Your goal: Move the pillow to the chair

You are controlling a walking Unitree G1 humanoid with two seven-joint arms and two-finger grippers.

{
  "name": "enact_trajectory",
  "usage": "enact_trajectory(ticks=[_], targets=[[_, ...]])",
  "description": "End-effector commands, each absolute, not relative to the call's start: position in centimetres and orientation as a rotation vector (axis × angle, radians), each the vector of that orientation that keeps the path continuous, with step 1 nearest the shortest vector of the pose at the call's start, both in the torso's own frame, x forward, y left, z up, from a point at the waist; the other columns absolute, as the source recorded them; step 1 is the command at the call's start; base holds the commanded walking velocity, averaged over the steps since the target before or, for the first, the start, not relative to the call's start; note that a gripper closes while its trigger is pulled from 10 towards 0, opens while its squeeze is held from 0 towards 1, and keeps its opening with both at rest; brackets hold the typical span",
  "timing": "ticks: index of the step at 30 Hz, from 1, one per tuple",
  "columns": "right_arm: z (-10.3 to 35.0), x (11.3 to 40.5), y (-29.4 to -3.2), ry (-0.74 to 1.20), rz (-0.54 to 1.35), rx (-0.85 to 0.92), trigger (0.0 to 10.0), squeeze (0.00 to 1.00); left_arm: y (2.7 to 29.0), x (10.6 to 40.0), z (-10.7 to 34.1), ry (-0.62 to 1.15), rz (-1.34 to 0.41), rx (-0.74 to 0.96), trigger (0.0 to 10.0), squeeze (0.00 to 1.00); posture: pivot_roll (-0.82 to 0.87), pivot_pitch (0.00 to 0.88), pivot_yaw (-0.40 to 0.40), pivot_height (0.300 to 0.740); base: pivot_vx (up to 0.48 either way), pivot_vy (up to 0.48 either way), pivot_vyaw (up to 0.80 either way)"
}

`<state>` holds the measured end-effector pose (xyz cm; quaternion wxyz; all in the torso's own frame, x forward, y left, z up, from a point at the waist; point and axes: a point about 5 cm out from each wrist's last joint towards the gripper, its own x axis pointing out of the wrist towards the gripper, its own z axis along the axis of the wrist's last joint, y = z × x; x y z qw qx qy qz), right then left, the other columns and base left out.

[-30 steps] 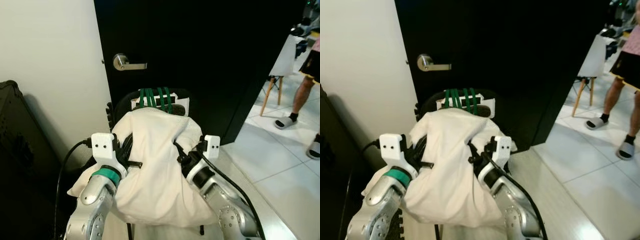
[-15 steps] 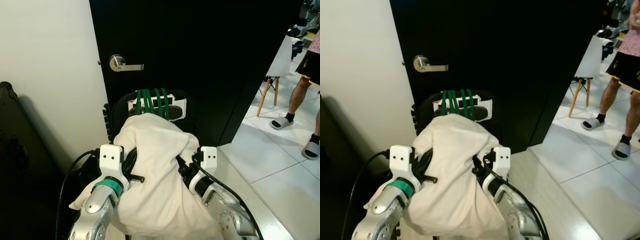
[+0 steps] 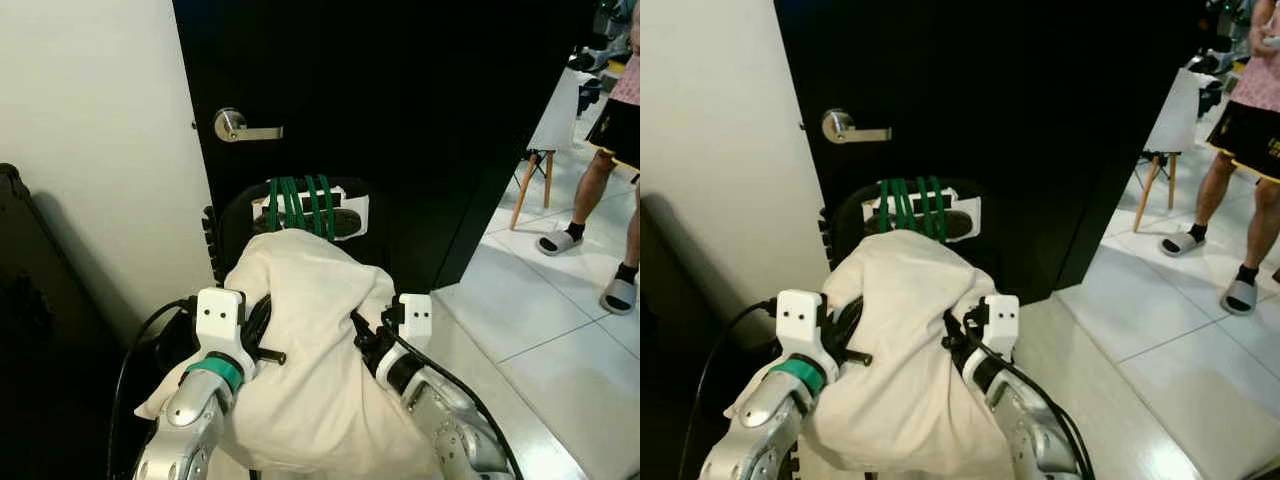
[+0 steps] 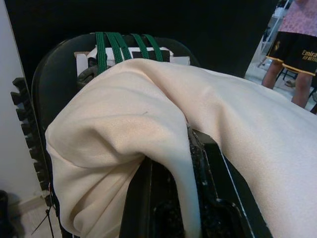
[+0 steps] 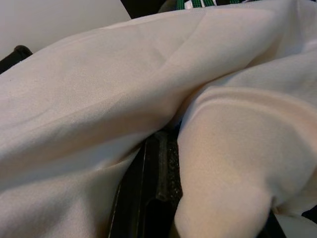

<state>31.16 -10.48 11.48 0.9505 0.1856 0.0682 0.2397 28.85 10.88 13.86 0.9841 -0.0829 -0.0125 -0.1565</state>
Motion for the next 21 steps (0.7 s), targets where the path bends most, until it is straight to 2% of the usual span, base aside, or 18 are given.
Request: enact_trajectory(ticks=[1, 21], targets=[[12.1, 31.0, -8.8, 0.101, 0.567, 0.383, 10.0, 0.0, 9.8, 28.6, 14.4, -0.052, -0.388, -0.172, 10.0, 0.0, 0.04, 0.03, 0.087, 0.68, 0.0, 0.0, 0.0], [11.1, 30.6, -8.7, 0.127, 0.571, 0.377, 10.0, 0.0, 9.6, 28.3, 14.2, -0.041, -0.42, -0.171, 10.0, 0.0, 0.04, 0.018, 0.093, 0.615, 0.0, 0.0, 0.0]])
